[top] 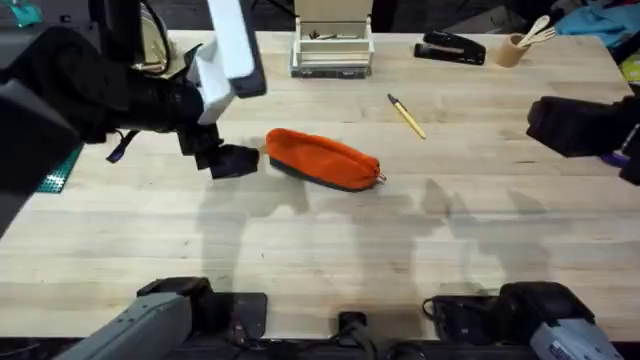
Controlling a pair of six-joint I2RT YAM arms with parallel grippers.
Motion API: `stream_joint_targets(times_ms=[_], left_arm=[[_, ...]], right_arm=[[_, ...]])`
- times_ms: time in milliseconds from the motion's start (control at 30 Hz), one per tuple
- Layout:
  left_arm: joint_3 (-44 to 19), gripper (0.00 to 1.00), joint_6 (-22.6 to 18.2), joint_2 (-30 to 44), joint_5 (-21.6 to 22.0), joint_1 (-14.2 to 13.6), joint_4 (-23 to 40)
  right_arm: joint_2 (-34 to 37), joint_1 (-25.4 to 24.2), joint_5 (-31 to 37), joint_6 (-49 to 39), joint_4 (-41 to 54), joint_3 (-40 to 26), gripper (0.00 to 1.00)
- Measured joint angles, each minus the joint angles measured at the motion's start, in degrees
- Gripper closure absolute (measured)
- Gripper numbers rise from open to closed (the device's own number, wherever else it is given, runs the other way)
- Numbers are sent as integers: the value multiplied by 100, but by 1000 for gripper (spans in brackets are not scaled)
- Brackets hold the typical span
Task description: Unzip the bag, pick up the pens from the table one at a time and place them inside, then zip the bag closed.
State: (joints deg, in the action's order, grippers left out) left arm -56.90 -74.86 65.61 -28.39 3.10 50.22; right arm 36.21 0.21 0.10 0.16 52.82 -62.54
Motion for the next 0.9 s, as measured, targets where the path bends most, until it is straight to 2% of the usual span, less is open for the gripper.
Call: stream_joint_targets(times_ms=[167, 267, 667, 900], left_arm=[[0, 8, -318, 463, -691, 507, -339], [0, 8, -386, 714, -933, 667, -546], [0, 8, -462, 1009, -1153, 685, -614], [0, 8, -988, 1457, -1348, 685, -614]], right_arm=[[0, 0, 0, 0, 0, 0, 4], [2, 0, 2, 0, 0, 0, 4], [1, 0, 0, 0, 0, 0, 3], [0, 0, 0, 2, 0, 0, 3]])
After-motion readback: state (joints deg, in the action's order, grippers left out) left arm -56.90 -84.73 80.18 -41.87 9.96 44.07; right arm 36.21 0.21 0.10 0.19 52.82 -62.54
